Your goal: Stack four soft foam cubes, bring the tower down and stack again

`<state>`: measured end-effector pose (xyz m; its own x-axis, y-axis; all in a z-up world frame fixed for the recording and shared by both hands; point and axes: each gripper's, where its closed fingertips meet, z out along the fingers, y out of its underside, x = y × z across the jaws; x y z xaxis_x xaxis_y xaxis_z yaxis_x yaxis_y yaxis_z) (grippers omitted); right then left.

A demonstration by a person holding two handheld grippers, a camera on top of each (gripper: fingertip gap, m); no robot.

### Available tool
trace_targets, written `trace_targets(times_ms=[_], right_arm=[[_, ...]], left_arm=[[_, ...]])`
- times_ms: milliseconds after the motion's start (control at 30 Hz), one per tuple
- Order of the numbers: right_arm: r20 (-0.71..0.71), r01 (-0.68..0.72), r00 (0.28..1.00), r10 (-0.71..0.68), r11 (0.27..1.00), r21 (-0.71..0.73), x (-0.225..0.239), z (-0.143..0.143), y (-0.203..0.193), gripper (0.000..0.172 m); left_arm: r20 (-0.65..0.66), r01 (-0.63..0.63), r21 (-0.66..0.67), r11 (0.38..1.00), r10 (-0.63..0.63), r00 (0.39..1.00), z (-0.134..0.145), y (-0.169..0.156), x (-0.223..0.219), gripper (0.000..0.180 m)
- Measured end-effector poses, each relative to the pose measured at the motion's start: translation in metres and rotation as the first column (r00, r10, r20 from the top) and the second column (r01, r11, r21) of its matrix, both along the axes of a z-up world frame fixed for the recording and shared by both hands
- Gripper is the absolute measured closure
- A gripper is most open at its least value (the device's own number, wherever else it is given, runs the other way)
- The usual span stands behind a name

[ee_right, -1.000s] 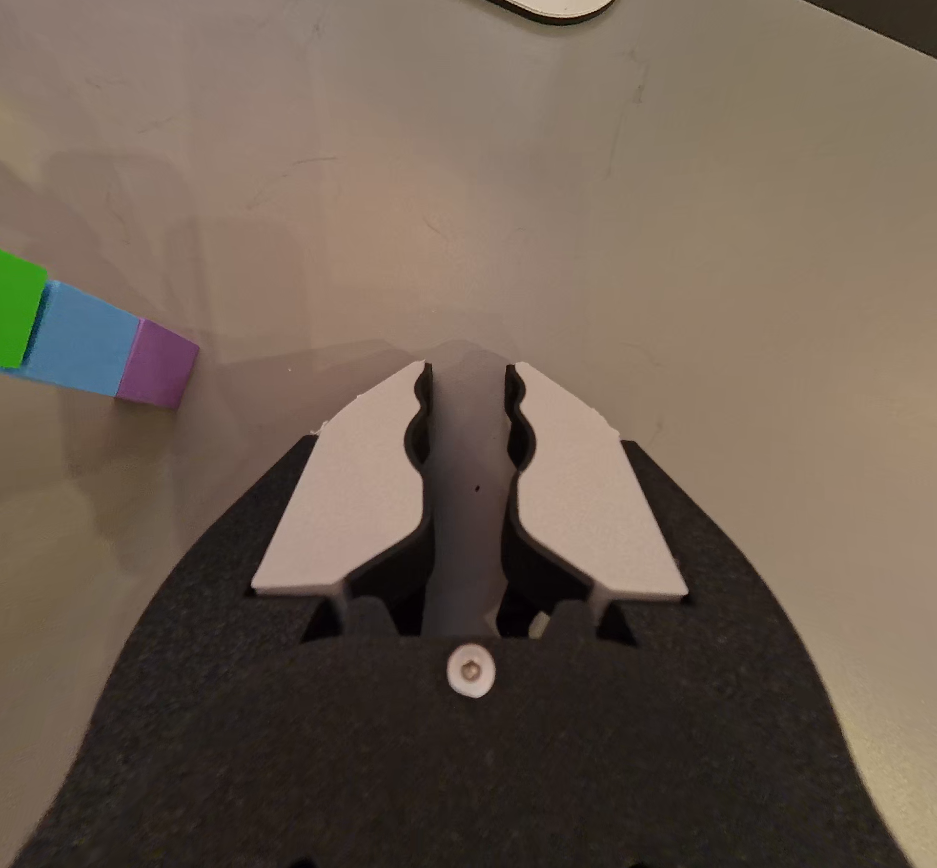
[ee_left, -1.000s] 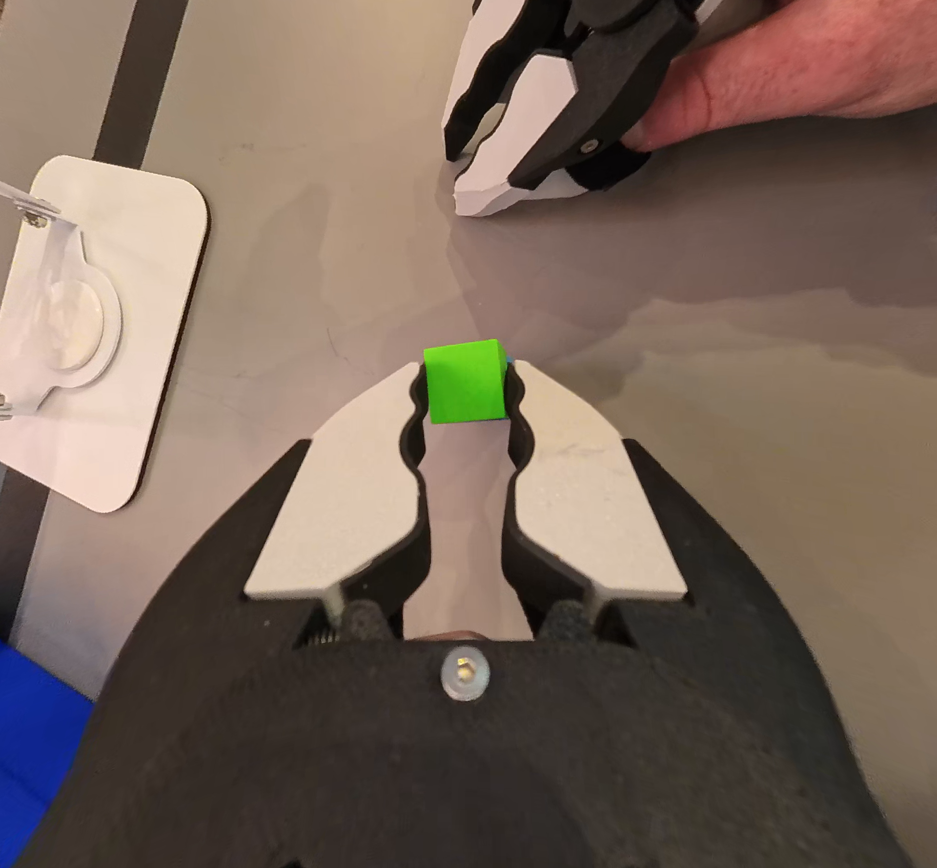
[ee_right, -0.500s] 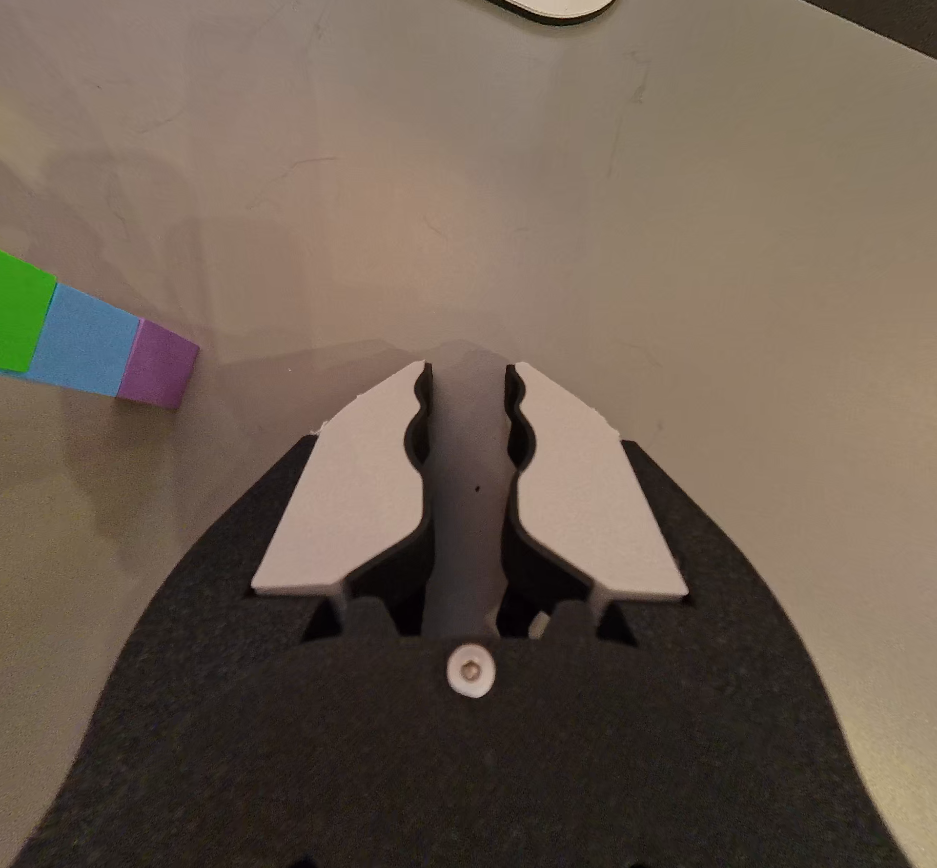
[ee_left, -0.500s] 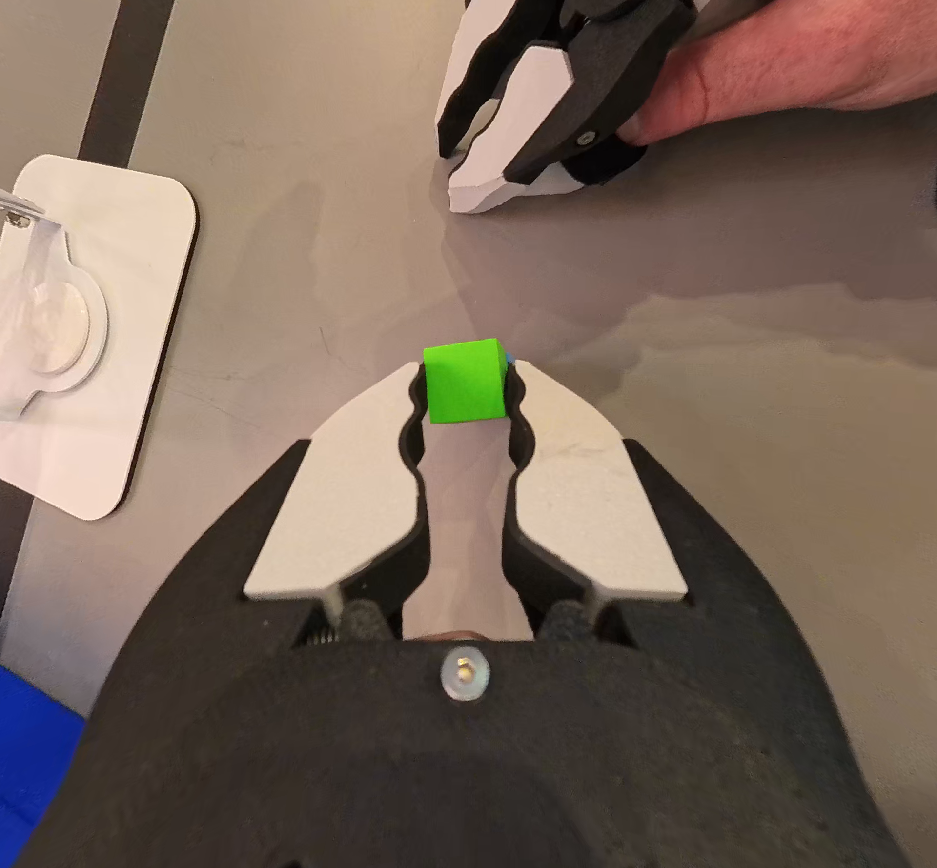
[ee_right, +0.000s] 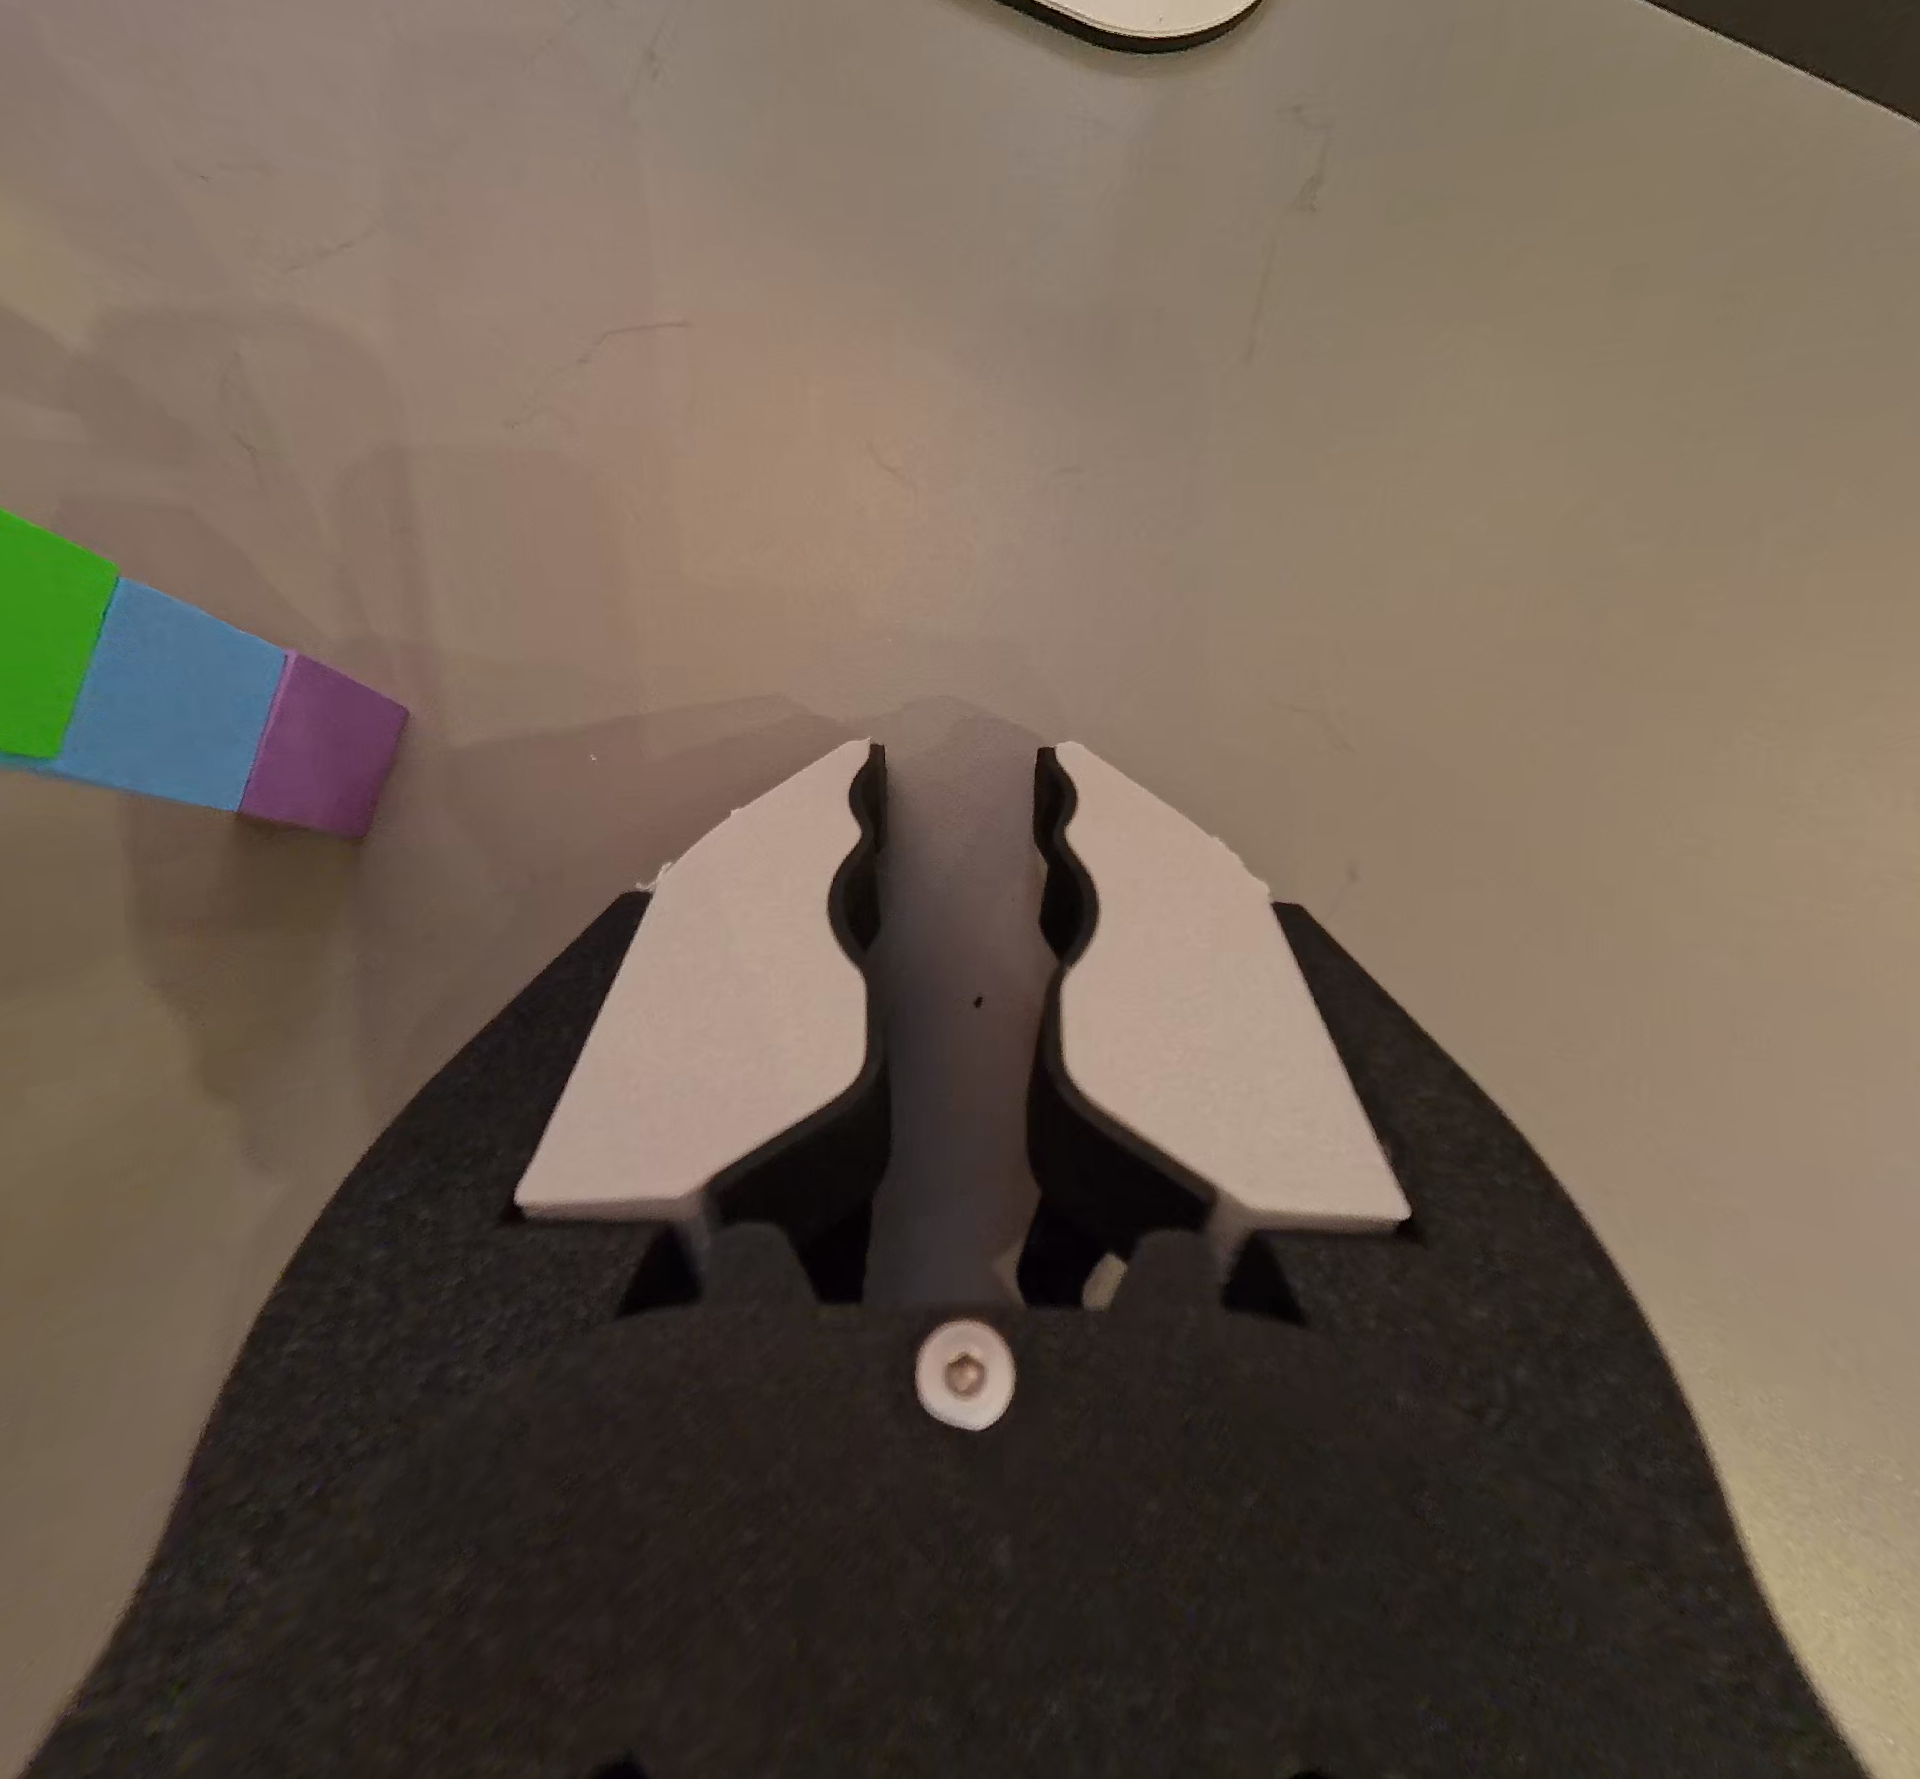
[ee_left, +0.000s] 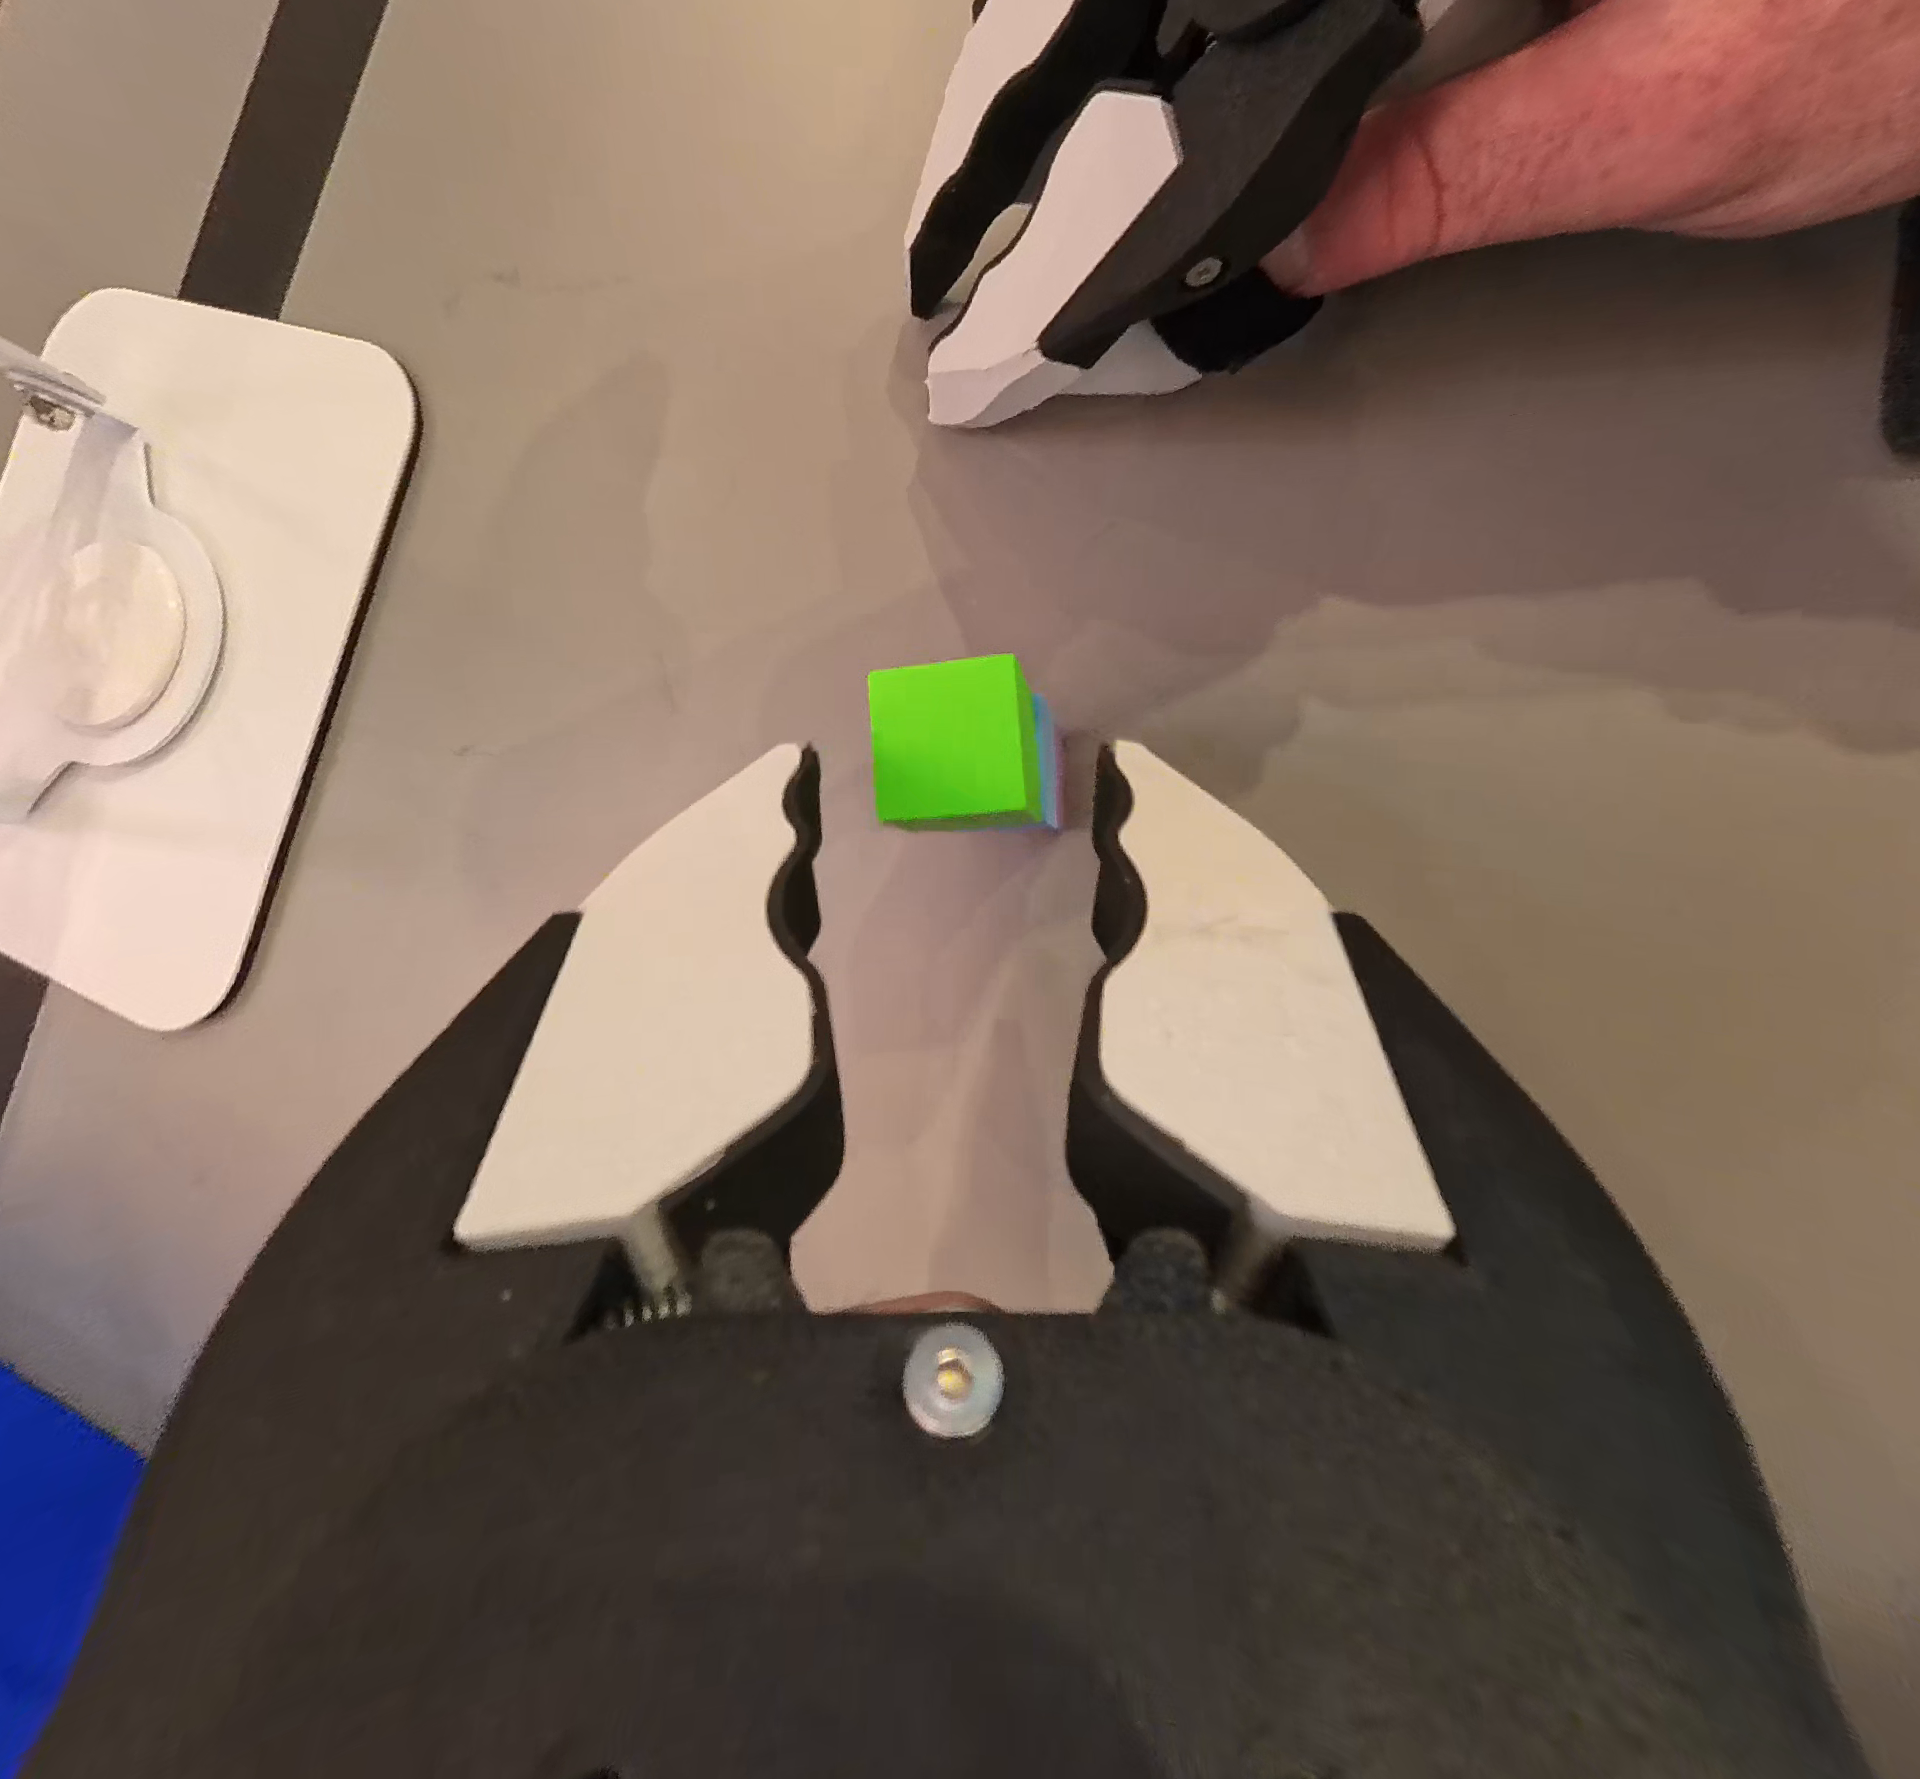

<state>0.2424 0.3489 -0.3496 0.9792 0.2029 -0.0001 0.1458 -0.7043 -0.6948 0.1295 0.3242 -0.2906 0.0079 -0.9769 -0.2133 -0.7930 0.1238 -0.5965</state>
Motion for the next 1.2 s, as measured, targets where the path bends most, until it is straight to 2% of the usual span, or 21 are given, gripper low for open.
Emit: trace_targets(times_ms=[133, 333, 633, 933, 1200], right_arm=[[-0.001, -0.001, 1.000, 0.001, 1.000, 0.000, 0.000, 0.000, 0.000, 0.145], [0.001, -0.001, 1.000, 0.001, 1.000, 0.001, 0.000, 0.000, 0.000, 0.145], [0.002, 0.003, 1.000, -0.003, 1.000, 0.001, 0.000, 0.000, 0.000, 0.145], [0.001, 0.002, 1.000, -0.002, 1.000, 0.001, 0.000, 0.000, 0.000, 0.145], [0.002, 0.001, 1.000, -0.001, 1.000, 0.002, 0.000, 0.000, 0.000, 0.145]], left_arm=[[0.035, -0.036, 0.005, 0.999, 0.036, 0.999, 0.010, 0.006, -0.017, 0.130], [0.051, -0.173, 0.021, 0.985, 0.171, 0.984, 0.016, 0.033, -0.067, 0.130], [-0.012, -0.285, 0.050, 0.957, 0.286, 0.958, -0.006, 0.063, -0.133, 0.132], [-0.038, -0.395, 0.047, 0.917, 0.397, 0.917, -0.036, 0.098, -0.152, 0.130], [-0.056, -0.461, 0.052, 0.886, 0.464, 0.884, -0.054, 0.114, -0.155, 0.130]])
